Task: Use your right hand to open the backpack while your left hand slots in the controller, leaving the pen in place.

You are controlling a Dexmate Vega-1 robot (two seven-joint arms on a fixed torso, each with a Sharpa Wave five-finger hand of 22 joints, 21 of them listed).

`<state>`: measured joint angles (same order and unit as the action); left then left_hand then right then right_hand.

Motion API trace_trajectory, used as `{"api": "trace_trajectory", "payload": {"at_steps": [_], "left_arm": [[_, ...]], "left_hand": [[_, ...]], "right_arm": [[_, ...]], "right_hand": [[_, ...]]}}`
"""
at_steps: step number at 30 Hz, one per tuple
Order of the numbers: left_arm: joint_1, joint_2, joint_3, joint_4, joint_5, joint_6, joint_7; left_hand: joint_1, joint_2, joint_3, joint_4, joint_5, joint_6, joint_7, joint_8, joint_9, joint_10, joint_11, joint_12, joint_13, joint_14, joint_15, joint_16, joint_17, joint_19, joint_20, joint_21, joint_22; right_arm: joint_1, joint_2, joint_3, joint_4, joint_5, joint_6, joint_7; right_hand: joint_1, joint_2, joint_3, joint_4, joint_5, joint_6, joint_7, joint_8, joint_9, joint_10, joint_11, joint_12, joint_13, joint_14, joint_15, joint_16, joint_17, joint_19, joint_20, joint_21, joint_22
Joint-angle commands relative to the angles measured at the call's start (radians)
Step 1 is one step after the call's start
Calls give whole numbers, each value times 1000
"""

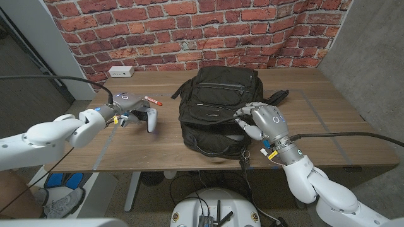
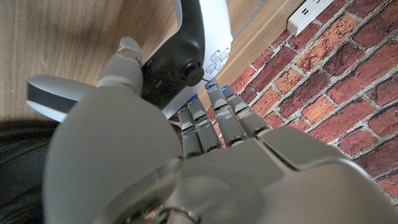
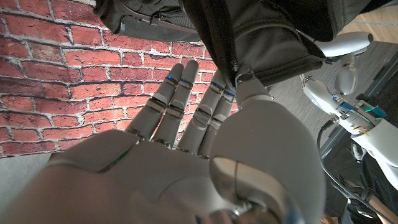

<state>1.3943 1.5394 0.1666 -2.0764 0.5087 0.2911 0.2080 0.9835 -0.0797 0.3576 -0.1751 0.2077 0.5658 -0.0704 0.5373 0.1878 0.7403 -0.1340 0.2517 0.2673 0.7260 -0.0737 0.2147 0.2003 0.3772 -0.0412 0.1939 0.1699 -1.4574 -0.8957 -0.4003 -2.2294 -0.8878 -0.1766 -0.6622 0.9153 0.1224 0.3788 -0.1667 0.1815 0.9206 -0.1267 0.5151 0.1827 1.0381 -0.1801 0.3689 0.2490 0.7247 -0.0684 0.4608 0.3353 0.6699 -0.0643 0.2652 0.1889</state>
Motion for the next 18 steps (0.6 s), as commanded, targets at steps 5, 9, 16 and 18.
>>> {"api": "trace_trajectory", "payload": {"at_steps": [5, 9, 16, 18], "left_arm": [[166, -43, -177, -13, 37, -12, 0], [171, -85, -201, -13, 73, -36, -30], [167, -166, -232, -19, 129, -78, -70], [165, -182, -238, -18, 146, -96, -79]], "left_hand": [[34, 151, 16, 4, 2, 133, -85, 9, 6, 96, -79, 4, 3, 15, -166, -1, 3, 7, -158, 0, 3], [35, 150, 16, 4, 2, 133, -86, 7, 6, 97, -79, 4, 3, 15, -166, -2, 3, 7, -158, 0, 3], [35, 150, 17, 3, 2, 134, -88, 5, 6, 99, -80, 2, 4, 17, -166, -2, 3, 8, -158, 0, 3], [35, 150, 17, 3, 2, 134, -88, 4, 7, 100, -80, 2, 4, 17, -166, -3, 3, 9, -158, 0, 3]], "right_arm": [[4, 46, 36, -15, 68, 9, 21], [2, 56, 43, -18, 82, 8, 24], [-4, 86, 58, -39, 119, -16, 49], [-4, 96, 63, -44, 134, -21, 55]], "right_hand": [[37, 14, 5, -7, 5, 44, -20, 12, 5, 18, 3, 12, 10, 21, -165, 8, 4, 11, -140, 4, 3], [42, 14, 6, -7, 6, 49, -15, 11, 5, 23, 5, 14, 15, 27, -164, 8, 5, 13, -140, 6, 3], [48, 12, 7, -8, 7, 51, -9, 9, 5, 33, 4, 18, 21, 36, -164, 7, 6, 14, -140, 8, 4], [50, 12, 7, -8, 7, 51, -8, 8, 5, 35, 5, 19, 23, 39, -165, 8, 7, 15, -140, 8, 4]]}}
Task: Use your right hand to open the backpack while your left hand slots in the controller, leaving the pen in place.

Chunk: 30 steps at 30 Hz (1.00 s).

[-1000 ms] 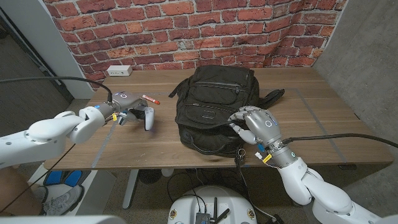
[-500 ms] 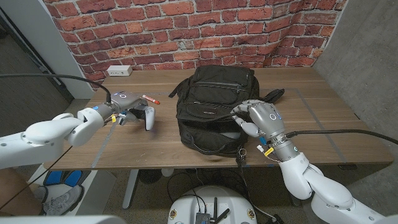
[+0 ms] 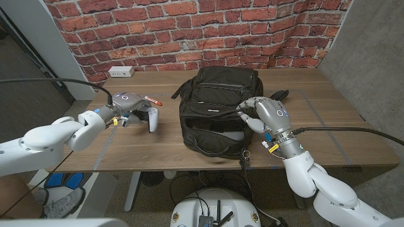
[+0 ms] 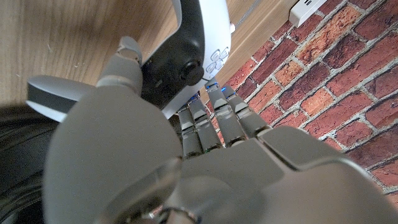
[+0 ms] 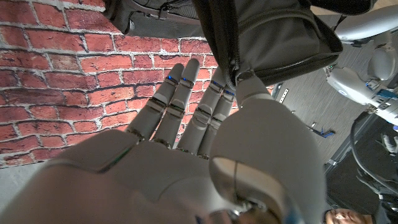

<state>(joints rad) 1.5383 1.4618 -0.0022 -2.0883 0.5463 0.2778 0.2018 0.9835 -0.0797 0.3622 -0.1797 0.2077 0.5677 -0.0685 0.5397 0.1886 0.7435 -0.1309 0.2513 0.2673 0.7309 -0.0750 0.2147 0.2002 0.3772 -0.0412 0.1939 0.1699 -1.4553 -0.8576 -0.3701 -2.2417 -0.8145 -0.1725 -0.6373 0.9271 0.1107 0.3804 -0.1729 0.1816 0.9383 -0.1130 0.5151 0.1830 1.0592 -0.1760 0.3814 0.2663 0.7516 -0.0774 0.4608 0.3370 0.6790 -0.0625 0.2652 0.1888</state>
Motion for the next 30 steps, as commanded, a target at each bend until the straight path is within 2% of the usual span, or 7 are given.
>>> {"api": "trace_trajectory", "payload": {"at_steps": [1, 12, 30], "left_arm": [[18, -115, -70, -7, 116, -84, -79], [-7, -200, -85, -5, 172, -139, -118], [-42, -272, -98, 4, 203, -214, -145]], "left_hand": [[35, 150, 12, 8, 2, 132, -89, 2, 6, 97, -83, 3, 4, 12, -165, -3, 2, 9, -158, 0, 3], [36, 149, 13, 8, 2, 135, -89, -1, 8, 98, -83, 0, 5, 13, -165, -4, 2, 10, -158, 0, 3], [36, 149, 13, 8, 2, 136, -90, -5, 8, 101, -83, -3, 6, 16, -165, -4, 3, 11, -158, 0, 3]], "right_arm": [[-5, 60, 37, -33, 68, -26, 34], [21, 119, 50, -48, 144, -56, 68], [63, 188, 45, -82, 224, -163, 113]], "right_hand": [[40, 24, 6, -2, 7, 33, -22, 7, 5, 14, 2, 6, 6, 13, -156, 8, 6, 6, -142, 9, 4], [45, 22, 5, -1, 9, 38, -8, 5, 6, 22, 9, 10, 16, 28, -155, 10, 9, 8, -142, 12, 4], [57, 19, 6, -2, 13, 47, -1, 2, 7, 33, 10, 17, 31, 42, -155, 7, 12, 14, -141, 18, 5]]}}
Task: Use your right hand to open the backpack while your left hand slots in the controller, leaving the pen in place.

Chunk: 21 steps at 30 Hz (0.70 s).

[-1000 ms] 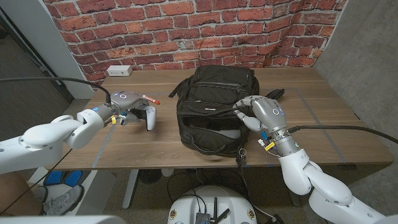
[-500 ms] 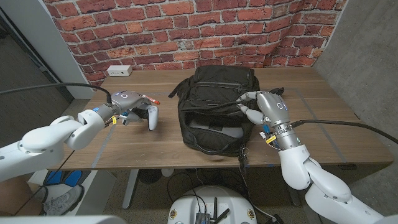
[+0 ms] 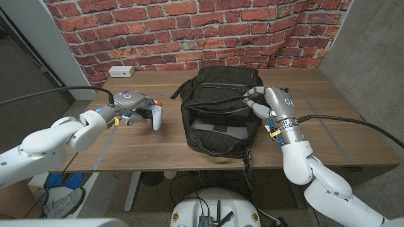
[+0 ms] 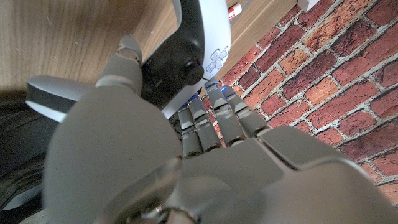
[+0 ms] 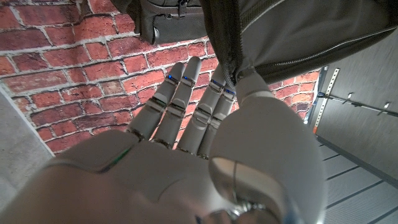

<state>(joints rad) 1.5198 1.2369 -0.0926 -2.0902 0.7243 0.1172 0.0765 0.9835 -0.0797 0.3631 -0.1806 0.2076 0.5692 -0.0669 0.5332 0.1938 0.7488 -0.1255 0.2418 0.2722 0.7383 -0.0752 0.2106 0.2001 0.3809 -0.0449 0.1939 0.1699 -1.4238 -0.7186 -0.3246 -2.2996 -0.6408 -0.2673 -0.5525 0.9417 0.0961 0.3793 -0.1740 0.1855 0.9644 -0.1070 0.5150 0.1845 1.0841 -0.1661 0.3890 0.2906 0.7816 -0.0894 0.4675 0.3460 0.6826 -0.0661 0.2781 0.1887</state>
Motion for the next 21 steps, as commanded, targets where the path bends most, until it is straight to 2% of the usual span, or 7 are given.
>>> {"api": "trace_trajectory", "payload": {"at_steps": [1, 15, 21], "left_arm": [[-26, -49, -8, 7, 26, -58, -20], [-27, -82, -16, 0, 38, -82, -36], [-15, -106, -24, -20, 47, -78, -35]], "left_hand": [[36, 148, 12, 9, 2, 135, -91, 1, 3, 96, -88, 6, 1, 8, -164, 0, 3, 8, -154, 0, 3], [37, 149, 13, 9, 2, 137, -90, -3, 3, 98, -88, 4, 3, 9, -165, -1, 3, 10, -154, 1, 3], [37, 150, 13, 9, 2, 141, -89, -4, 3, 102, -88, 5, 4, 10, -165, -1, 3, 11, -154, 1, 3]], "right_arm": [[35, 53, -2, -27, 52, -81, 32], [75, 82, -18, -47, 106, -149, 43], [102, 79, -18, -59, 134, -182, 67]], "right_hand": [[45, 33, 7, -2, 9, 21, -7, 1, 6, 9, 3, 9, 8, 13, -144, 1, 4, 11, -137, 5, 5], [57, 31, 7, -3, 14, 26, 12, -2, 7, 21, 9, 16, 21, 32, -143, 5, 10, 20, -136, 12, 5], [63, 31, 7, -3, 16, 27, 19, -5, 7, 28, 11, 20, 28, 42, -143, 8, 13, 24, -137, 15, 5]]}}
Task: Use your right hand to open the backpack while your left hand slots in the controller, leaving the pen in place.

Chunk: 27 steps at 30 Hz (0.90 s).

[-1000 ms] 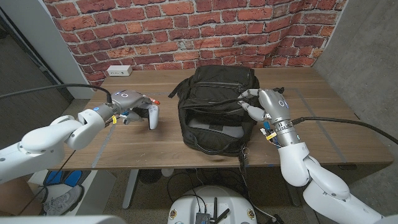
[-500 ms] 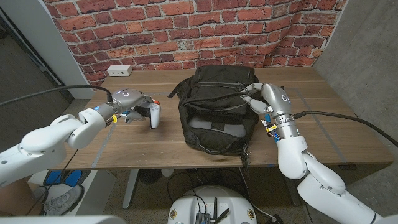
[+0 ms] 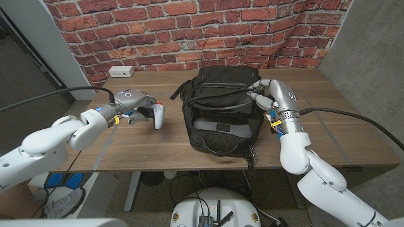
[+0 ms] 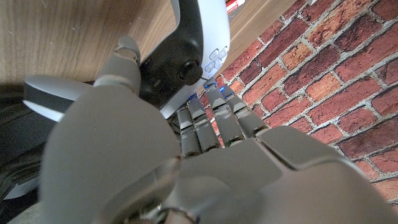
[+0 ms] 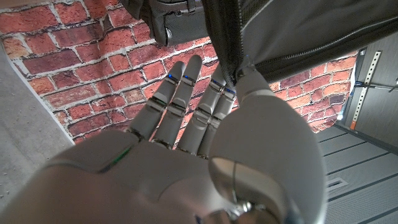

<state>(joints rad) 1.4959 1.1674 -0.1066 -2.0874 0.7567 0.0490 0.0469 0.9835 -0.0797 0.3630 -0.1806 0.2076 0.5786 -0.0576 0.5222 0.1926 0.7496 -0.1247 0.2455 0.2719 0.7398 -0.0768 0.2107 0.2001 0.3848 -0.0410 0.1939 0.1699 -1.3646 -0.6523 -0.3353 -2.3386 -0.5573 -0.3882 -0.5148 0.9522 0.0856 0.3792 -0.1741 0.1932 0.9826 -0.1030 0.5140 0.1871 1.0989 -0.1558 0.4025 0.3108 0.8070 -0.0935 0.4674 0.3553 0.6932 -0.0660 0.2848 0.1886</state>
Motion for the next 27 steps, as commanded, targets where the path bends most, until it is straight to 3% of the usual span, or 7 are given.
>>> {"api": "trace_trajectory", "payload": {"at_steps": [1, 27], "left_arm": [[8, -38, -10, -23, 16, -10, -6], [-2, -99, -13, -44, 5, -52, 7]], "left_hand": [[38, 150, 14, 9, 2, 132, -98, 7, 4, 101, -89, 1, 4, 9, -163, -1, 3, 7, -158, 1, 3], [41, 152, 16, 8, 3, 145, -96, 4, 4, 111, -89, -1, 7, 18, -163, 0, 3, 10, -159, 1, 4]], "right_arm": [[43, 11, -8, -21, 53, -63, 28], [168, 15, -59, -22, 110, -174, 24]], "right_hand": [[53, 40, 7, -3, 8, 9, 16, -4, 4, 12, -1, 6, 8, 17, -139, 8, 4, 13, -137, 8, 5], [69, 37, 6, -3, 15, 21, 39, -11, 6, 24, 8, 14, 31, 43, -136, 12, 14, 12, -140, 13, 5]]}}
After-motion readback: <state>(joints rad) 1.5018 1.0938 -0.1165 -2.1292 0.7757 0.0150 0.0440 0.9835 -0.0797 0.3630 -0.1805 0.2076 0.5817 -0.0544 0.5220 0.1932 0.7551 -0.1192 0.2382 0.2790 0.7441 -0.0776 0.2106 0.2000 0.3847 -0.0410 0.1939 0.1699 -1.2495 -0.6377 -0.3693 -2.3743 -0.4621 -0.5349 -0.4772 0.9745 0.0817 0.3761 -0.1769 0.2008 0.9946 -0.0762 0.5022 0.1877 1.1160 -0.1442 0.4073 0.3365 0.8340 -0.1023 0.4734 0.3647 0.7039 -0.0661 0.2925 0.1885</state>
